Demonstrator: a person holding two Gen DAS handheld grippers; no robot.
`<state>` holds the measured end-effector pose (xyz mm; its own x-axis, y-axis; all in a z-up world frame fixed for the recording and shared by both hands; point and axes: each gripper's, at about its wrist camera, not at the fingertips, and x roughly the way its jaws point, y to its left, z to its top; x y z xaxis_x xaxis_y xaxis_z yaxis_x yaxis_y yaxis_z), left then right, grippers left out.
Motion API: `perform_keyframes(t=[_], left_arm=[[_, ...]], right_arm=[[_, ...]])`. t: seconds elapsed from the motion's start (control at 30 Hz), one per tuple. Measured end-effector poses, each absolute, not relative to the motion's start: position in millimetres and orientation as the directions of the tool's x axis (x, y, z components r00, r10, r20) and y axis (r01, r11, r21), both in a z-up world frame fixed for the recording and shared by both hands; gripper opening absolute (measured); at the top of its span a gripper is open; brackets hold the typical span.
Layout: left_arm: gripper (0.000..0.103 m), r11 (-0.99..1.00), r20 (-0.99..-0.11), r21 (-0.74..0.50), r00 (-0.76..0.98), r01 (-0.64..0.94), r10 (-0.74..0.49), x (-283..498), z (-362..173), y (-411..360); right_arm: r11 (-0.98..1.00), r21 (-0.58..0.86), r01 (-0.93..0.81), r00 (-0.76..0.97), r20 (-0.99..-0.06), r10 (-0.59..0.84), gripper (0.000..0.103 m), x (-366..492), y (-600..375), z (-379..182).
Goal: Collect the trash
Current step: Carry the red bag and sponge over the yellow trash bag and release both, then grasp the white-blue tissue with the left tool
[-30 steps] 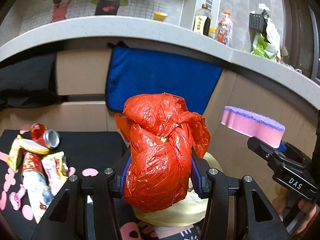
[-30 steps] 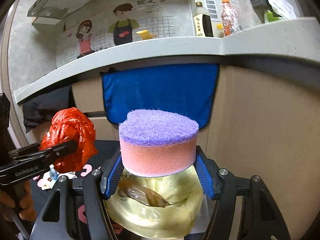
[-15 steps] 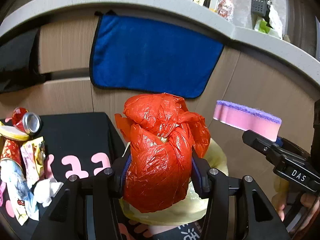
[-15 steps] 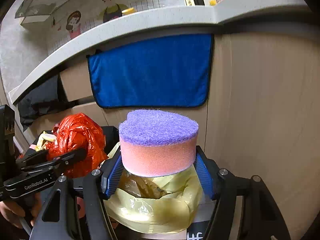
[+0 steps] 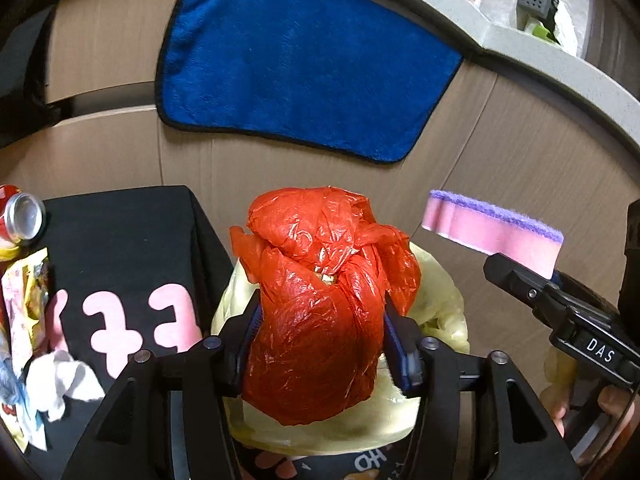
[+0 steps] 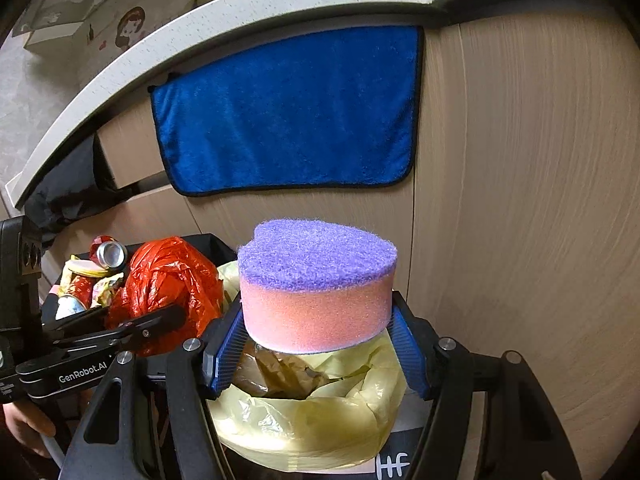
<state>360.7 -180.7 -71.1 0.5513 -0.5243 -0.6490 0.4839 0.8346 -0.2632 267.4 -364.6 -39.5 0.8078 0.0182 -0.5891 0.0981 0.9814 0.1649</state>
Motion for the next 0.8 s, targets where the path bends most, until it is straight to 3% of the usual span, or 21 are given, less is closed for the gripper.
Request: perform_keyframes(t=[0.1, 0.17, 0.43, 0.57, 0.8], left_arm=[[0.072, 0.818, -0.653, -0.267, 0.529, 0.509, -0.543, 363.6, -73.5, -183.8], [0.074, 0.806, -0.642, -0.283, 0.522, 0.519, -0.561, 365.2, -73.3, -182.4], [0.074, 0.827, -0.595, -0.31, 0.583, 0.469, -0.553, 363.1, -53.9, -153.5], [0.074, 0.86, -0.57, -0.258, 0.649, 0.441, -0.504, 350.9, -40.7, -131.5], [0.074, 0.884, -0.586, -0.23, 0.668, 0.406, -0.459, 337.5, -39.9, -84.6]], right_arm=[[0.981, 0.165, 0.101, 0.803, -0.596, 0.017, 0.063, 271.5, -365.2, -41.5], [0.981, 0.165, 0.103, 0.802, -0.597, 0.016, 0.063, 272.9, -365.3, -41.7], [0.981, 0.165, 0.101, 0.791, -0.611, 0.021, 0.063, 280.9, -359.8, -44.2], [0.971, 0.225, 0.074, 0.78, -0.62, 0.084, 0.065, 288.4, -360.3, -49.9], [0.966, 0.249, 0.071, 0.765, -0.636, 0.107, 0.067, 294.6, -350.1, -57.5]])
